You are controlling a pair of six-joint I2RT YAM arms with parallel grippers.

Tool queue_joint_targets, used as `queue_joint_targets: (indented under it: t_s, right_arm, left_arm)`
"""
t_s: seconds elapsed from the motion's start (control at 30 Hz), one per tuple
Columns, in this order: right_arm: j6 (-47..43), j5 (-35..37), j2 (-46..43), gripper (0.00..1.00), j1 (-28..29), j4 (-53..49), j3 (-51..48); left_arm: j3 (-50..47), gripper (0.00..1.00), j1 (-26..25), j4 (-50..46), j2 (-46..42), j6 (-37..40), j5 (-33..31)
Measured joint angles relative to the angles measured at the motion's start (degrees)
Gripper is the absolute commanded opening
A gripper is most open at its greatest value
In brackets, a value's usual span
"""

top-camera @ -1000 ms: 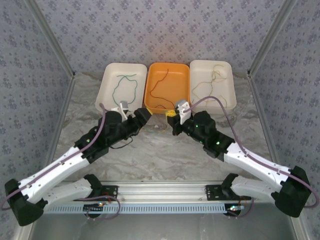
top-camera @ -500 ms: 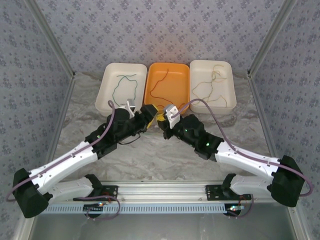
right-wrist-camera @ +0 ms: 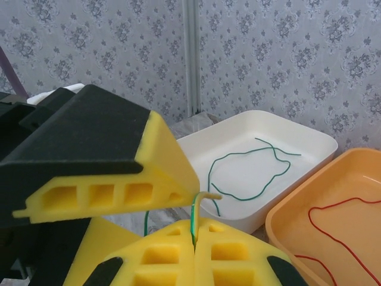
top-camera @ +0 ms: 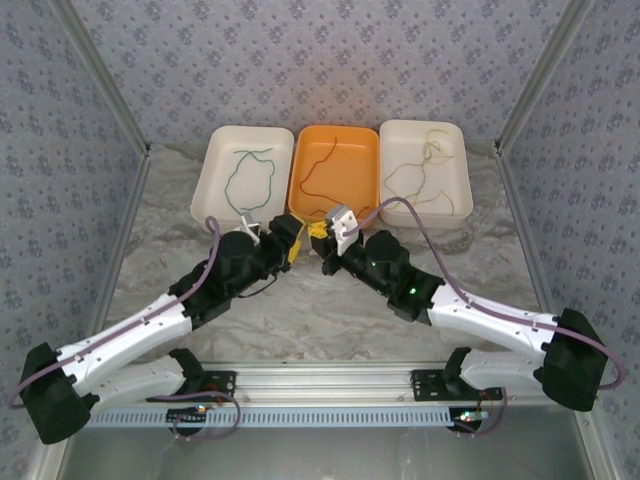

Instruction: Untangle the cables

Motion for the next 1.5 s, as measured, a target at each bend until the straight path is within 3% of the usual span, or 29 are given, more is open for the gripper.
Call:
queue_joint_targets:
  t_s: [0.37,0.67,1.17,1.27,1.5]
  right_arm:
    - [1.27,1.27,1.31,0.00,0.35,2.14,-0.79]
    - [2.10,0.70,2.29,0.00,1.03,2.05,-3.04]
    - [2.56,0.33,3.39,0.00,2.32,3.39,-2.71]
    - [2.56,0.22,3.52,0.00,2.73,3.74,-2.38]
    - [2.78,-0.09,4.61,0.00,3.37,4.28,-2.23]
  left_arm:
    - [-0.42,0.67,0.00,2.69,1.20,-2.56,-1.70]
    - [-0.42,0.67,-0.94,1.53,-4.92,-2.78,-6.84]
    - [-0.42,0.68,-0.87,-1.16,0.20,-6.36,-6.36]
    - [-0.42,0.59,-0.87,-0.92,0.85,-7.02,-5.86]
    - [-0.42,0.14,-0.24,-0.79,0.83,-7.10,-5.31]
